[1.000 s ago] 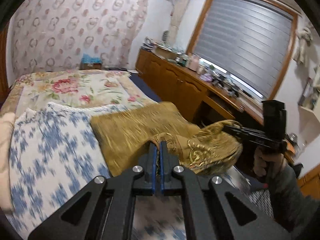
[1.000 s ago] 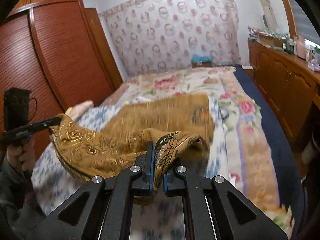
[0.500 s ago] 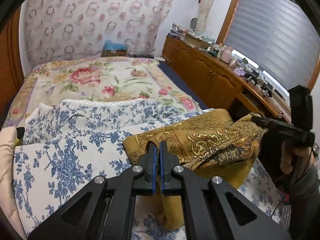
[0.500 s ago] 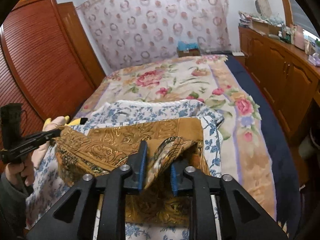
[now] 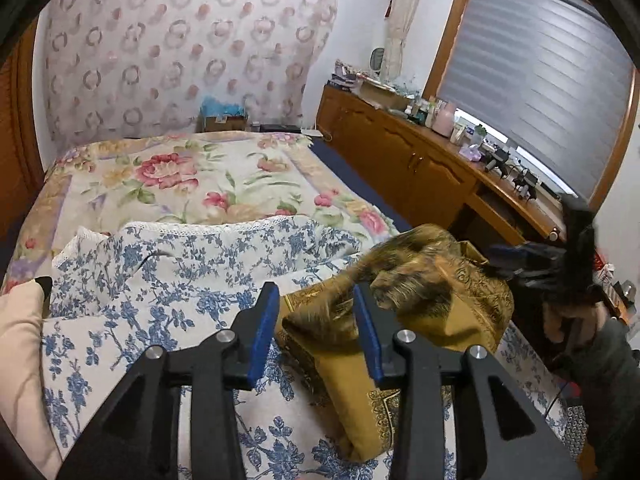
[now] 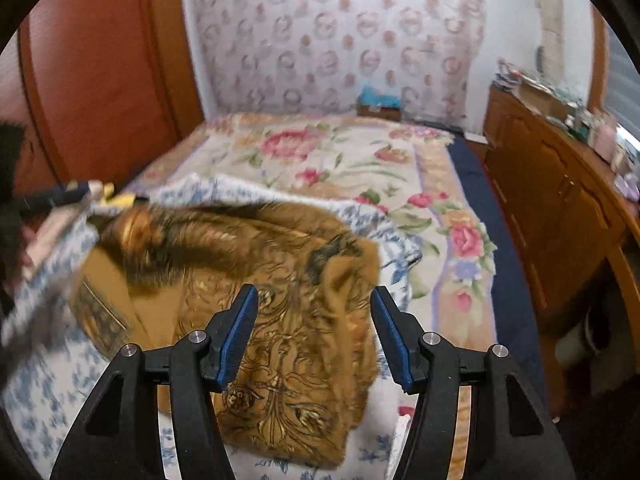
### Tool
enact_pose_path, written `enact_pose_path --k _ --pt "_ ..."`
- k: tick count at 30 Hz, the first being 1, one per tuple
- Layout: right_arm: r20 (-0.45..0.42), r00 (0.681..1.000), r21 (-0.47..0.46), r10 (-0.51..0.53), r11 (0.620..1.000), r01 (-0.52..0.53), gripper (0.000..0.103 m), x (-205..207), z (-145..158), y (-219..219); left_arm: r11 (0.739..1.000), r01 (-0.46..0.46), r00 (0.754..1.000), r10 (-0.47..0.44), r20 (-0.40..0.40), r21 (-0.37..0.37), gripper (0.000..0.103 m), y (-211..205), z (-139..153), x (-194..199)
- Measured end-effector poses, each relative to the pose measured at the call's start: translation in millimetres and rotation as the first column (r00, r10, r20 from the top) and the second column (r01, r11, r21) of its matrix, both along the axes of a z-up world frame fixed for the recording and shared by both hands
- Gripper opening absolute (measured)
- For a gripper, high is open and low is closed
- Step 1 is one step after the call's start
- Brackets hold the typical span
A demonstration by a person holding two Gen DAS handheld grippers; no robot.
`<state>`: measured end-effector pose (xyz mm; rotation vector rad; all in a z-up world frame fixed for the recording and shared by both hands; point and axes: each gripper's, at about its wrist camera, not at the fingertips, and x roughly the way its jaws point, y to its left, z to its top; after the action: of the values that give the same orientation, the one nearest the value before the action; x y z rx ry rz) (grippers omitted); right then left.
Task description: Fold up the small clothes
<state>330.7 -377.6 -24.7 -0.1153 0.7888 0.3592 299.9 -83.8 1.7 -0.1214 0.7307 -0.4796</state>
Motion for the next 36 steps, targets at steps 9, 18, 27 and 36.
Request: enact_pose_path --k 9,18,27,36 --pt "0.0 0.999 -0.053 0.036 0.998 -0.036 0.003 26.5 -27.0 7.1 0.995 0.056 0.995 -0.05 -0.083 0.077 0.046 -13.3 -29.5 5.4" --pt "0.029 0.981 0.012 -0.191 0.981 0.191 0.001 31.2 -25.5 -23.0 0.991 0.039 0.992 -0.022 -0.127 0.13 0.047 -19.2 -51.0 27.8" --pt "-0.027 0.991 0.007 -0.133 0.991 0.133 0.058 26.9 -29.6 -18.1 0.992 0.043 0.981 -0.019 -0.194 0.122 0.047 -20.0 -73.4 50.6" --pt "-0.172 0.98 0.112 -0.103 0.986 0.123 0.065 43.7 -60.9 -25.2 0.997 0.038 0.977 -0.021 -0.213 0.074 0.047 -23.8 -81.2 65.2"
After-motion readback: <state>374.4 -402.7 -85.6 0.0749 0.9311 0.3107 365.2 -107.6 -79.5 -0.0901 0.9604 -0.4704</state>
